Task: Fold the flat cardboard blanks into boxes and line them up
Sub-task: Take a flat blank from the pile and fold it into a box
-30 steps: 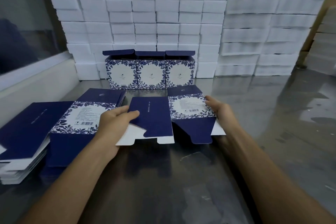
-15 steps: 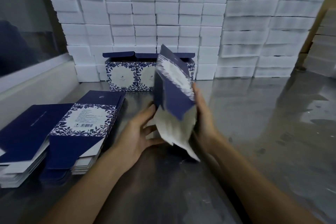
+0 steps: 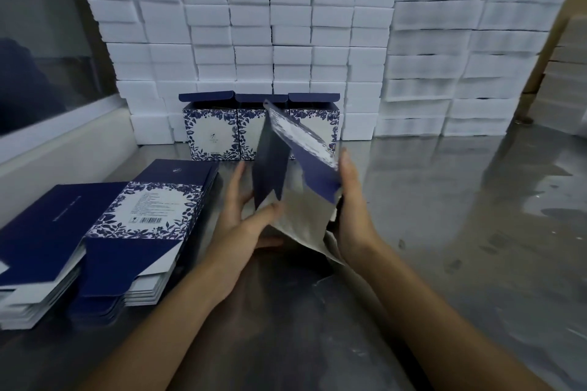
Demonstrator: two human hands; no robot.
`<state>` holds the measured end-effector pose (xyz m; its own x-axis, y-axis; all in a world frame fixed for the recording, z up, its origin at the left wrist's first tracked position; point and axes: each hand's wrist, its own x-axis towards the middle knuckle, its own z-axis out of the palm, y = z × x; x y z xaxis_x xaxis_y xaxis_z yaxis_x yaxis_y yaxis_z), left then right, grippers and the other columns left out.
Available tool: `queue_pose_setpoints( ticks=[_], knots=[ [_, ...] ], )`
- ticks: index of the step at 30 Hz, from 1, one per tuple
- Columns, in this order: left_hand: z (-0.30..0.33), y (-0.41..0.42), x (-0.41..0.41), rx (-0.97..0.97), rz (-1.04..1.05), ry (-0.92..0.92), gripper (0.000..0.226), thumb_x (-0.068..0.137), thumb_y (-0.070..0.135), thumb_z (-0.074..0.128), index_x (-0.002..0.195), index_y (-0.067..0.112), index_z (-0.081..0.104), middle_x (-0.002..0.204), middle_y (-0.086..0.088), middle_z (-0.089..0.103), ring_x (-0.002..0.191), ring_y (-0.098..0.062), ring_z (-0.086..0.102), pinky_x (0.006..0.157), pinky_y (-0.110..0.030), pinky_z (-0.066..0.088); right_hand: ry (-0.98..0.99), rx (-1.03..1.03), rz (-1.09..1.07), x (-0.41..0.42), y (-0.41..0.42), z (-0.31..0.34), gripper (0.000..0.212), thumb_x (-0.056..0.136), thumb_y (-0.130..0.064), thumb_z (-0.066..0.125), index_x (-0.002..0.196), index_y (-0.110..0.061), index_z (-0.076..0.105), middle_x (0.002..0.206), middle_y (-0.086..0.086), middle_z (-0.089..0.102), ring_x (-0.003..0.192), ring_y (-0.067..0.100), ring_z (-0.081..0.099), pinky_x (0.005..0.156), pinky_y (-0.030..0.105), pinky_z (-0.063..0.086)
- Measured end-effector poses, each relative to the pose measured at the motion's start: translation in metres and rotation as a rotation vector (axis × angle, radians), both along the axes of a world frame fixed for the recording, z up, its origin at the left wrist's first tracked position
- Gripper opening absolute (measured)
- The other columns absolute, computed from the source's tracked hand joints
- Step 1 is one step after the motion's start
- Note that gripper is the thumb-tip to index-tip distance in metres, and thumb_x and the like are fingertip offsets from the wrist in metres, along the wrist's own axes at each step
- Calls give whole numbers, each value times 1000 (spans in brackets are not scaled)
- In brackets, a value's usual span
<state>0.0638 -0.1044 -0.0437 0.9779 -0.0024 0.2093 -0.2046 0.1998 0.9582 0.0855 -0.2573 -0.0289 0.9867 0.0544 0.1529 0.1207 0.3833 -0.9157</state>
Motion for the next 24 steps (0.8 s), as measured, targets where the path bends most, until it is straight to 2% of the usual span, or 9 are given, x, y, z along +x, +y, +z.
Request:
queue_pose_setpoints(
  ticks=[2, 4, 5, 8, 11, 14, 17, 21, 24],
  knots=[
    [1, 4, 2, 76, 73, -5, 71, 84, -4, 60, 126, 54, 56, 133, 12, 61, 116, -16, 62, 98, -44, 49, 192, 234, 0, 5, -11, 1, 90, 65, -66, 71, 147, -38, 45, 145, -7, 54, 131, 21, 55, 109, 51, 44],
    [3, 7, 3, 95, 106, 13, 67, 81, -11, 54, 113, 46, 68, 123, 6, 68, 110, -23, 65, 95, -43, 51, 317, 330, 15, 8, -27, -1, 44, 75, -41, 68, 117, -29, 64, 112, -3, 69, 95, 22, 69, 82, 43, 56],
    [4, 8, 3, 70, 124, 36, 63, 80, -12, 53, 108, 41, 72, 116, 2, 71, 102, -24, 68, 88, -41, 54, 378, 376, 31, 9, -35, -3, 31, 78, -31, 62, 107, -24, 67, 104, 2, 70, 91, 26, 68, 81, 43, 55],
    [6, 15, 5, 27, 187, 112, 51, 82, -11, 53, 98, 30, 77, 98, -4, 74, 73, -19, 70, 59, -29, 53, 482, 565, 22, 11, -54, -7, 40, 82, -12, 48, 118, -8, 63, 124, 16, 67, 120, 37, 60, 102, 56, 45],
    [4, 13, 5, 67, 200, 133, 43, 85, -8, 58, 102, 28, 75, 102, -5, 74, 83, -25, 69, 74, -39, 53, 481, 605, -48, 9, -55, -5, 42, 94, -31, 46, 123, -7, 65, 126, 19, 67, 116, 37, 62, 98, 53, 48],
    [0, 6, 3, 122, 209, 71, 31, 87, 3, 69, 107, 27, 71, 101, 4, 75, 88, -13, 69, 82, -30, 54, 401, 462, -124, 12, -44, 1, 59, 91, -63, 51, 120, -14, 69, 115, 10, 70, 100, 31, 67, 99, 52, 51],
    [-3, 4, 4, 215, 221, 0, 18, 88, 19, 71, 105, 24, 70, 91, 13, 75, 84, 4, 68, 73, -10, 50, 256, 228, -142, 3, -27, 10, 56, 85, -68, 58, 112, -21, 71, 100, -2, 70, 86, 16, 68, 91, 42, 55],
    [-7, 4, 7, 256, 265, -38, 7, 93, 21, 65, 99, 24, 66, 90, 11, 73, 84, 2, 67, 73, -13, 50, -144, -320, -178, -6, -15, 5, 60, 80, -58, 66, 136, -39, 51, 122, -24, 65, 113, -6, 60, 96, 22, 50],
    [-6, 9, 8, 291, 347, -54, 5, 95, 25, 62, 94, 28, 65, 85, 7, 72, 80, -12, 67, 72, -29, 52, -247, -439, -234, -5, -16, 1, 28, 92, -44, 62, 119, -34, 63, 106, -21, 69, 96, -3, 63, 86, 27, 50]
  ],
)
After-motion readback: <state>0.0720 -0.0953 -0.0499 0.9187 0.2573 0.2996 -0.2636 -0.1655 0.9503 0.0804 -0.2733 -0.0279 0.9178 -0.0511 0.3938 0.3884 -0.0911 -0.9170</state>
